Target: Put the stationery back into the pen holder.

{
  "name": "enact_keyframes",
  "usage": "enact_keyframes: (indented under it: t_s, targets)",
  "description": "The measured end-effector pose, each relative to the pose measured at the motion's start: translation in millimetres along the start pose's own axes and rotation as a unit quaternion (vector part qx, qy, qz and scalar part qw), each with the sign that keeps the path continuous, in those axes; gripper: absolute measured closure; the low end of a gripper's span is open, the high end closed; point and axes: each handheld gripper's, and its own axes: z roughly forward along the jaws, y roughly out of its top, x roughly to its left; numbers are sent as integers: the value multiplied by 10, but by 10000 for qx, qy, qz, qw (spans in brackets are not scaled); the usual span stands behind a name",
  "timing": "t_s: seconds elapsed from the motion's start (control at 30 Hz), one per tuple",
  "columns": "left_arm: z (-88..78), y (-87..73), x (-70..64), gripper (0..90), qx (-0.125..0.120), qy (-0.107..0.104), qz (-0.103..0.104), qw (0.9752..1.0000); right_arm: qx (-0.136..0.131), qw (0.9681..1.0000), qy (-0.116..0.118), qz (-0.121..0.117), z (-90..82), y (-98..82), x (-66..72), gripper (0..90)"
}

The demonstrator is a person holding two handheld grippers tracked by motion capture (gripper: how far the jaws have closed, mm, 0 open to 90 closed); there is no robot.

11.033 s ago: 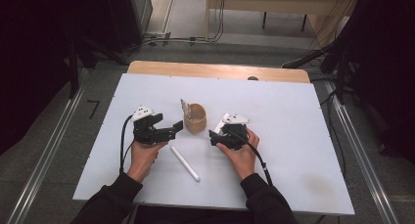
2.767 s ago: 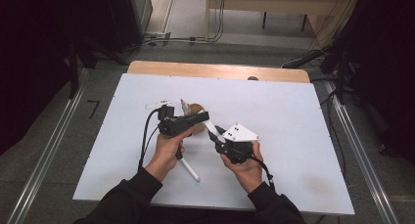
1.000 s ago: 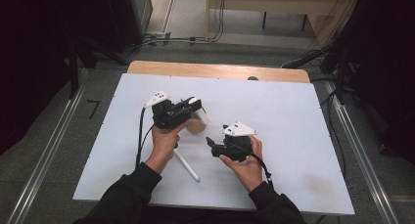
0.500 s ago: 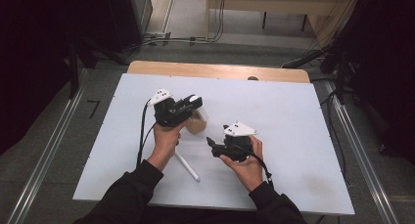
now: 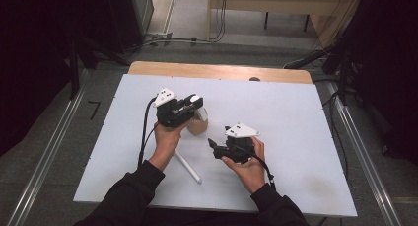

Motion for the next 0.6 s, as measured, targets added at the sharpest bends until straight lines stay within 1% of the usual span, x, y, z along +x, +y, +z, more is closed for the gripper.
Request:
enact_keyframes:
  t_s: [0.13,0.23,0.37,0.5,0.6]
  targets:
    - [6,1,-15,654,3,124,182,9998,-9,10000,19,5,-4,2,5,257]
    - [13,-3,-18,654,4,156,212,9997,-9,10000,20,0,-4,1,4,257]
    - [22,-10,-25,654,38,231,331,9992,-5,10000,19,0,-4,1,3,256]
    - [39,-26,-29,653,115,340,496,9981,8,10000,20,-2,-5,0,4,255]
    - [51,-34,-24,653,173,345,494,9980,12,10000,20,-1,-4,0,5,254]
